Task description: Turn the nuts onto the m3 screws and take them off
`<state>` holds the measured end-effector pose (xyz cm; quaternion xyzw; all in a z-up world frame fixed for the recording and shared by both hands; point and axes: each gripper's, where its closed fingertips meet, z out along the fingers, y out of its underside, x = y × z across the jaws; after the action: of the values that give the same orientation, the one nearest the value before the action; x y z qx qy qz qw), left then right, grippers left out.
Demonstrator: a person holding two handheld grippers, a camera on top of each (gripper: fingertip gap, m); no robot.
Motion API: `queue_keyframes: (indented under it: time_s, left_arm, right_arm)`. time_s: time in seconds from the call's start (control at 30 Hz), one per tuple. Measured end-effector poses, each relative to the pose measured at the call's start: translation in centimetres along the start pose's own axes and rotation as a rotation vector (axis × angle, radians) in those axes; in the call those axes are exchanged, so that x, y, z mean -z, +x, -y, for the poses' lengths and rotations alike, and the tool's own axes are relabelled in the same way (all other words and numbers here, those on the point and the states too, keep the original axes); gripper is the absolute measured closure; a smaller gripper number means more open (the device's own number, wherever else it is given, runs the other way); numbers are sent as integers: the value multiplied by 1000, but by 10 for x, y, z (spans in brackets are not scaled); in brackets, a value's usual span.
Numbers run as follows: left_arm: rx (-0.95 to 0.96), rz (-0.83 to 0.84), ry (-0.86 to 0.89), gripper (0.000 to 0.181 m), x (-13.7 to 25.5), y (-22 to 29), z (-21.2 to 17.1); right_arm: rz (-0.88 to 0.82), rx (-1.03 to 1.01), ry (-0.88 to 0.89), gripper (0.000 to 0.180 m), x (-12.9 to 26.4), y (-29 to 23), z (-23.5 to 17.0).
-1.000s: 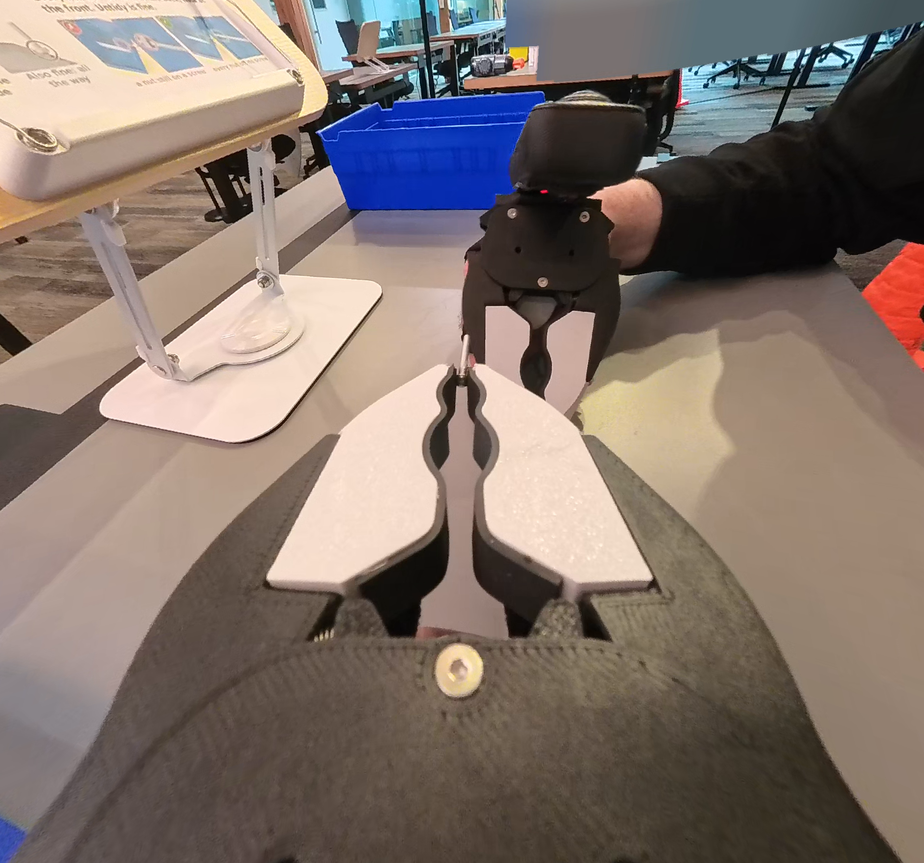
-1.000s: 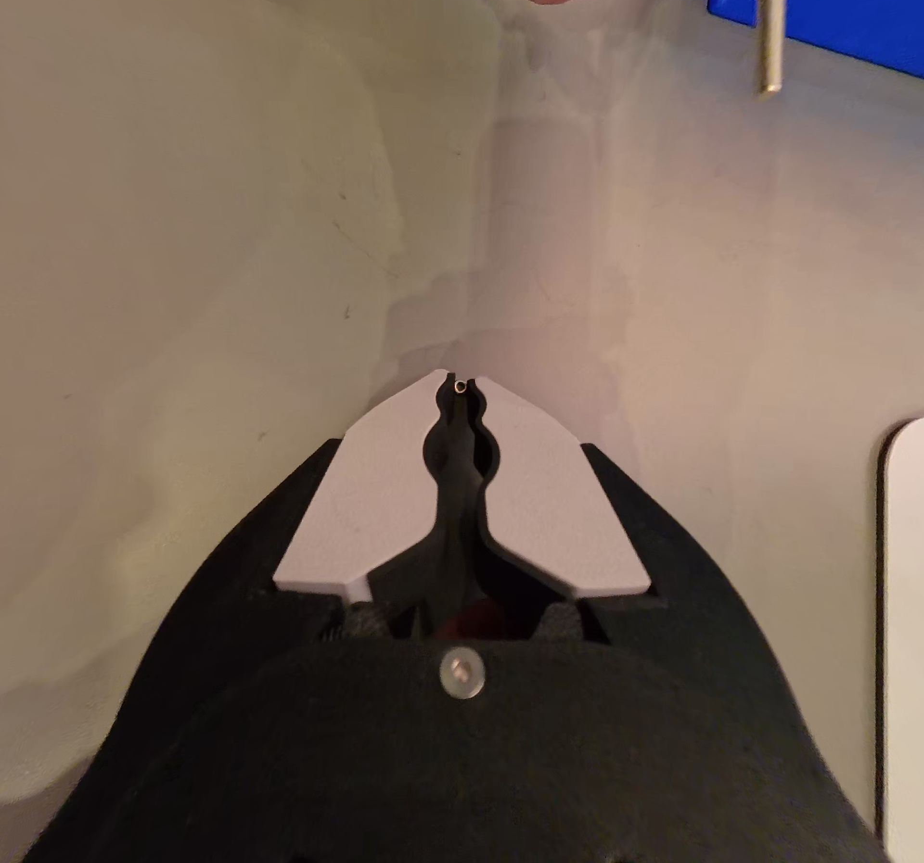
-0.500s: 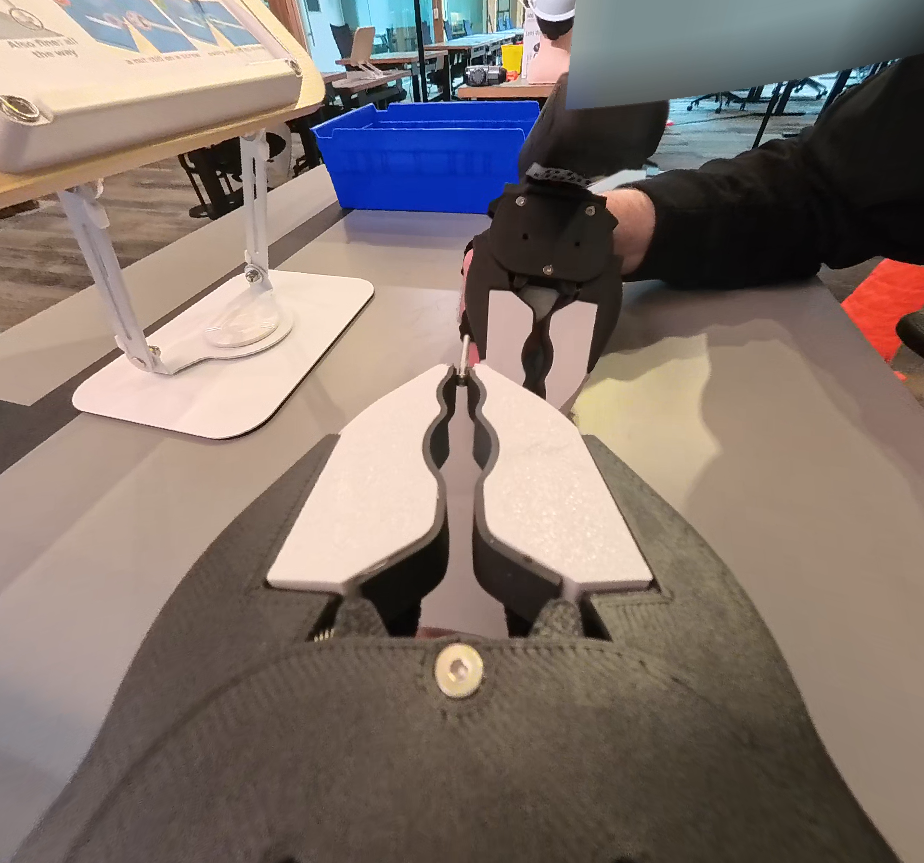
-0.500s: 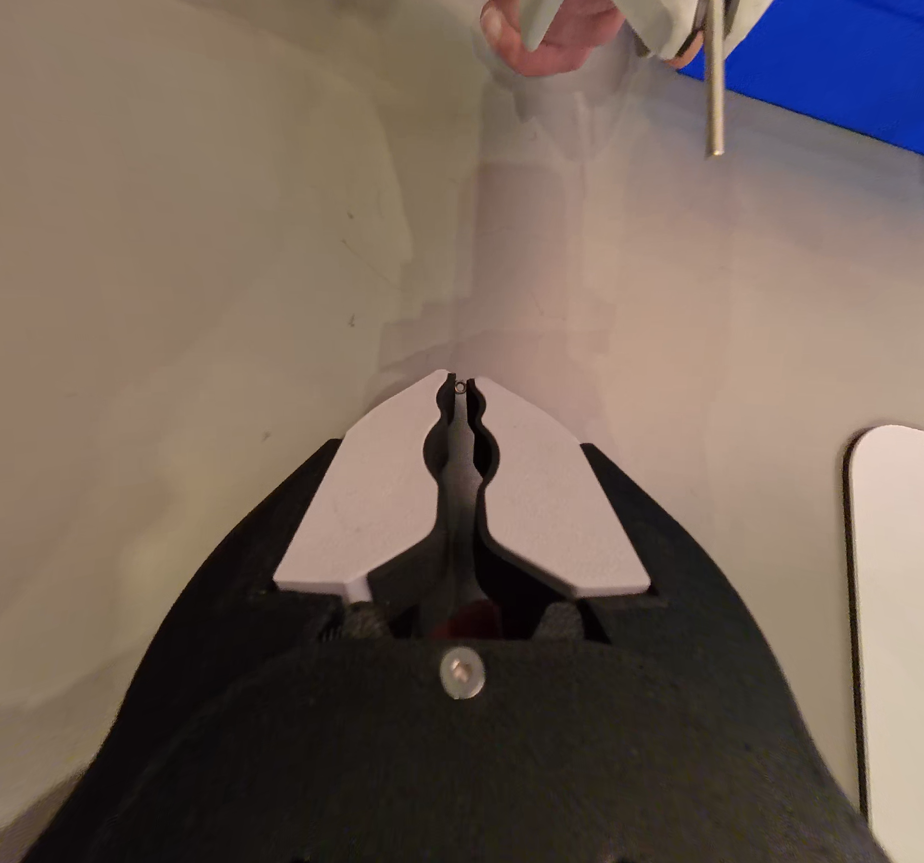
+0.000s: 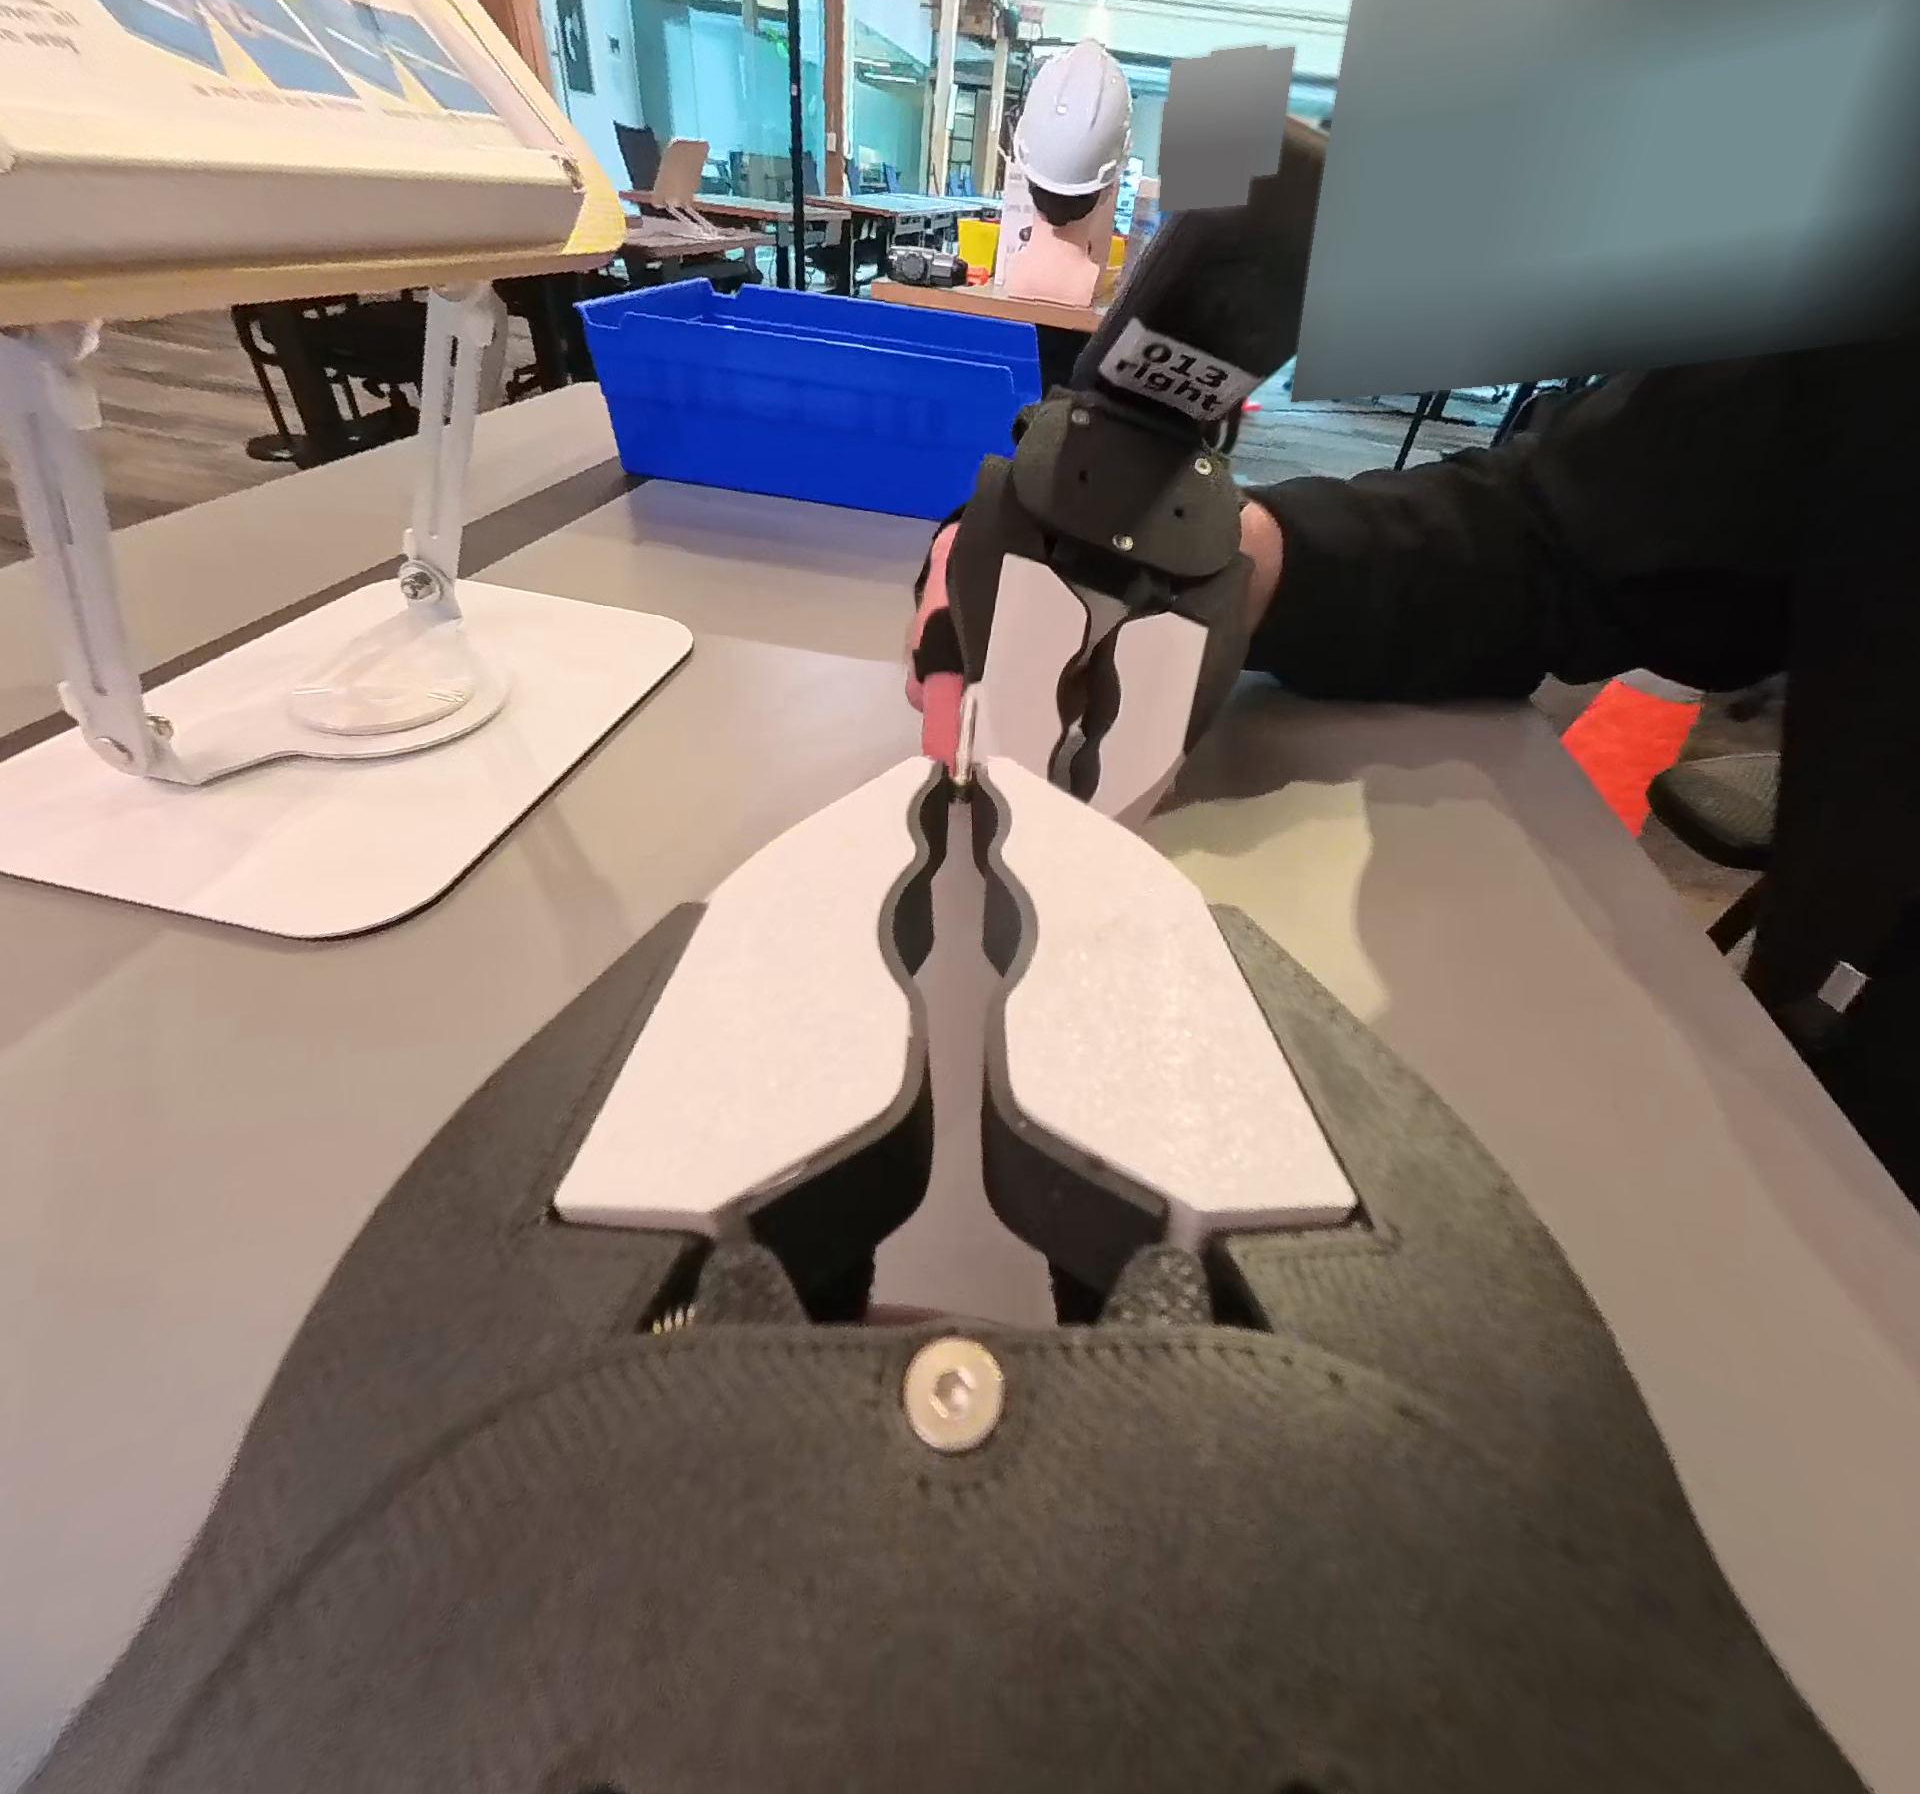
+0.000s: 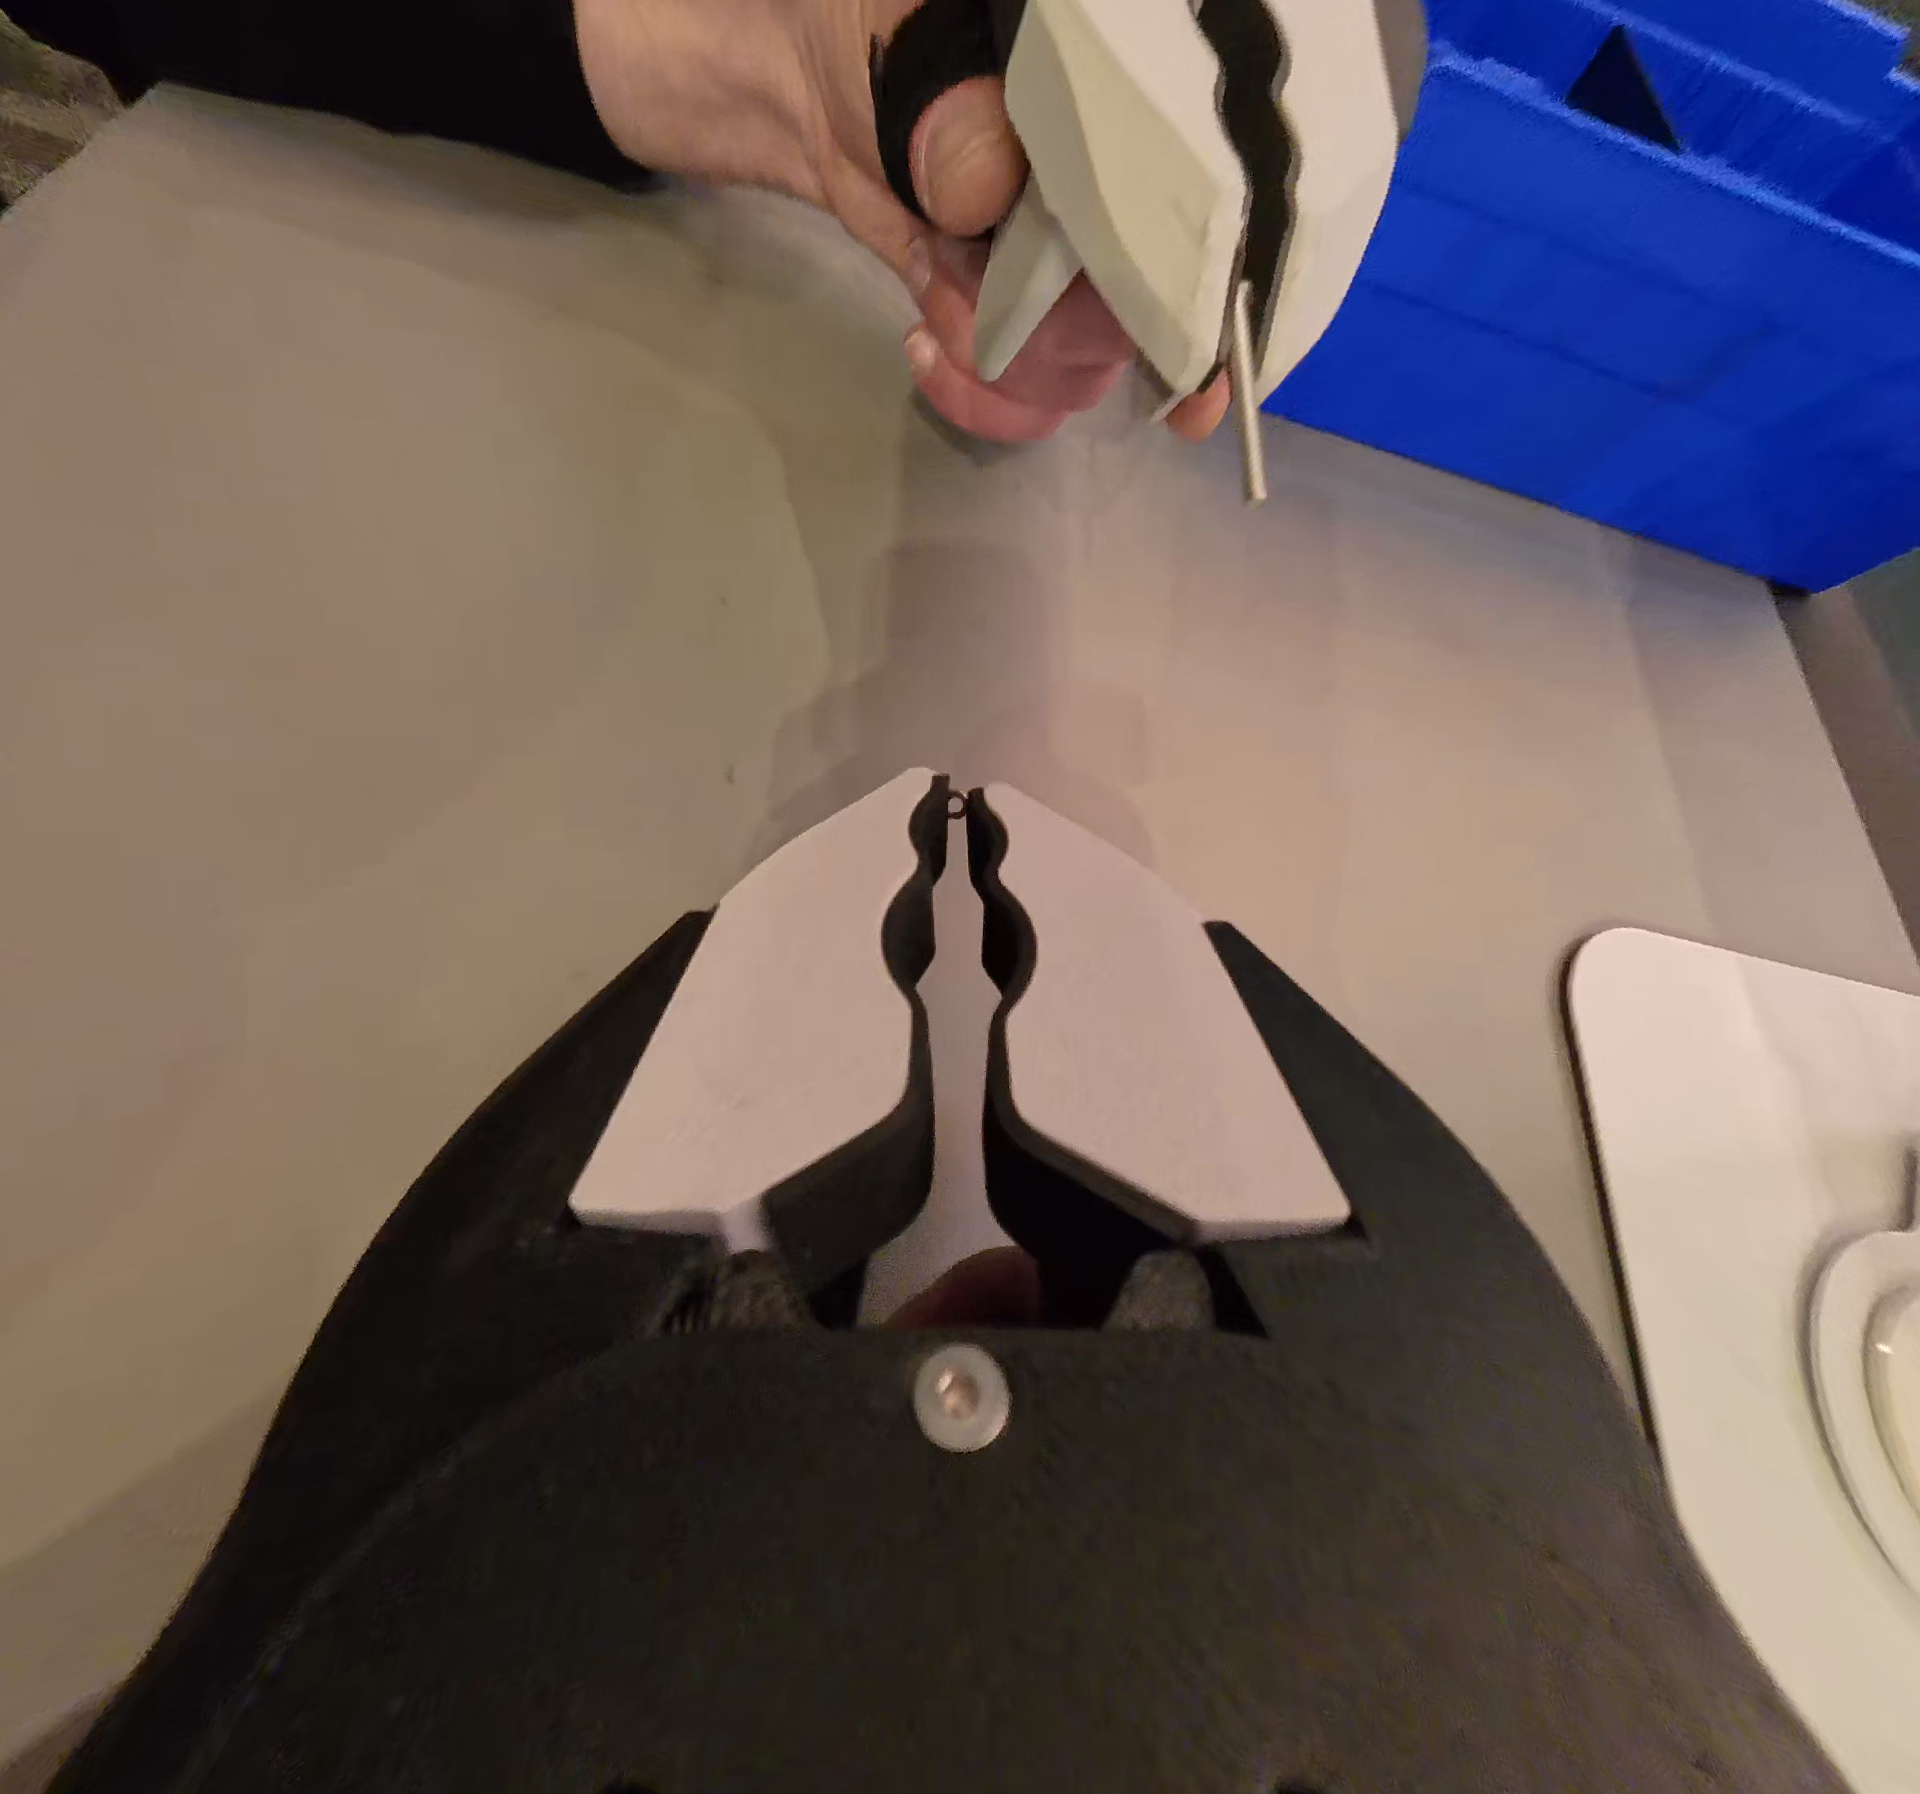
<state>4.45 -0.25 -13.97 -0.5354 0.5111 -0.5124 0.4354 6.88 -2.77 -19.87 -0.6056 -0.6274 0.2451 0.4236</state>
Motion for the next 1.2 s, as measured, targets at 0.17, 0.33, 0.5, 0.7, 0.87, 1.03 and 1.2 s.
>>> queue_keyframes:
  time_s: [0.17,0.33,0.5,0.7,0.87,1.03,1.2]
  left_arm:
    - [42,-37,29,177,-2,4,2]
    - [44,-34,25,177,1,2,2]
    - [52,-34,38,177,4,0,3]
    - [56,-33,46,177,6,-1,4]
    - [53,-36,55,177,7,0,6]
    - [52,-28,69,177,10,0,10]
    - [44,-5,92,177,20,0,15]
  right_arm:
    - [-20,0,51,180,9,0,10]
    - [-5,-29,37,180,15,2,-1]
    - [-41,-69,43,180,34,18,-9]
    - [-28,-58,16,180,24,14,-16]
    - [-47,-53,10,180,20,17,-16]
    - [-140,-52,11,170,16,37,-12]
    - [-285,-128,-23,164,4,87,-18]
